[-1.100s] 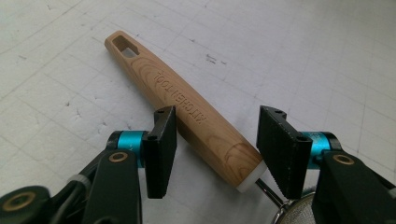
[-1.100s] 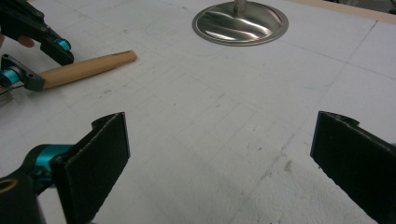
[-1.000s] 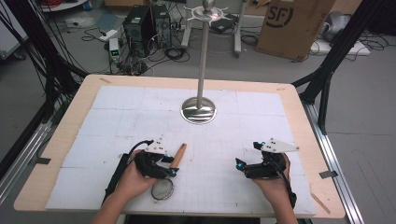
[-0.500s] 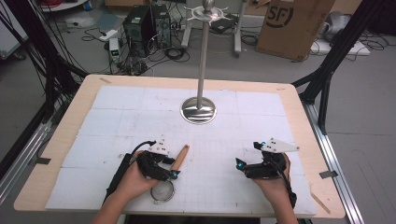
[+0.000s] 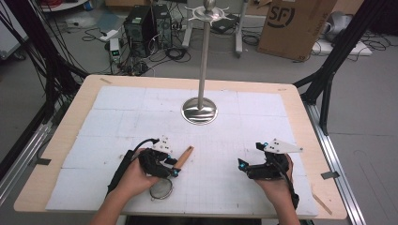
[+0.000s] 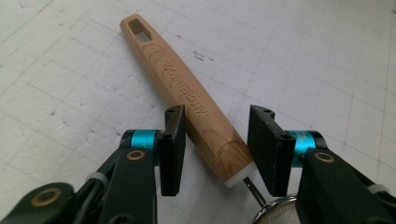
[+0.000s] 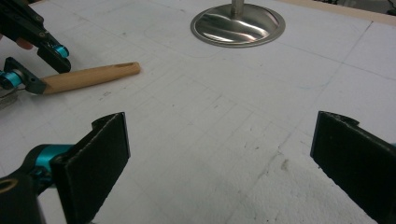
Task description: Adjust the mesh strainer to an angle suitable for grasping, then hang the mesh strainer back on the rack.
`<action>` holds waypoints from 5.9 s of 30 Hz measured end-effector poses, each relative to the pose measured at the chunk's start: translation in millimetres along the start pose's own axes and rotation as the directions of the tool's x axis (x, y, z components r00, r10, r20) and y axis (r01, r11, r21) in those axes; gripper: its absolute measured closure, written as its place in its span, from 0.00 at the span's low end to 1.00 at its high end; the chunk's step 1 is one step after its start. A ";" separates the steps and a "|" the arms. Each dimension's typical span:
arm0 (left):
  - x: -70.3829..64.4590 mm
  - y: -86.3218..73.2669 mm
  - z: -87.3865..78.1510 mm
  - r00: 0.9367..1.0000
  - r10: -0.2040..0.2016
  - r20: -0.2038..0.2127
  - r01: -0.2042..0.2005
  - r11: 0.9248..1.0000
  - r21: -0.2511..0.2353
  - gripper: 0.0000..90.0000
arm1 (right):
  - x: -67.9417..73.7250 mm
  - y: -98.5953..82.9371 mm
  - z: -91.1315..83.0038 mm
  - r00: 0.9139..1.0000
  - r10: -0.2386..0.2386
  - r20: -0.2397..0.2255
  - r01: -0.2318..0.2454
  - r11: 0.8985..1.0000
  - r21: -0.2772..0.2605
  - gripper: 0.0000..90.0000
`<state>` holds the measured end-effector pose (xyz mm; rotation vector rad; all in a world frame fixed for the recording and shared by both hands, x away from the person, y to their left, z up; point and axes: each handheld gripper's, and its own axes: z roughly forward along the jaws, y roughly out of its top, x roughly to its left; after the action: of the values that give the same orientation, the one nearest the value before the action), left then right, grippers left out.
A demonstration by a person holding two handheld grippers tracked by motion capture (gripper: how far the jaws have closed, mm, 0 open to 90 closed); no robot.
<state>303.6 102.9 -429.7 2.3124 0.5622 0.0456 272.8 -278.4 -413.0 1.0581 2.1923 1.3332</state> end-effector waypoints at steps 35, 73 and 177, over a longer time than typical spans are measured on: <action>17.6 8.7 4.7 0.998 0.003 -0.068 0.003 0.996 0.084 0.65 | -2.7 -1.2 0.7 1.000 0.006 0.003 -0.006 1.000 0.006 0.04; -2.1 19.9 11.1 0.991 0.129 -0.018 -0.123 0.969 0.213 0.68 | -2.6 -1.9 1.7 1.000 0.005 0.006 -0.005 1.000 0.012 0.04; 63.5 122.7 -142.4 1.000 0.028 -0.014 -0.031 0.854 -0.519 0.76 | -7.3 -1.5 -3.9 1.000 0.010 0.014 -0.010 1.000 -0.006 0.04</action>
<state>380.1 146.1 -251.8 1.7883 0.4492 0.1966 274.5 -286.7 -413.0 1.0752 2.1746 1.3312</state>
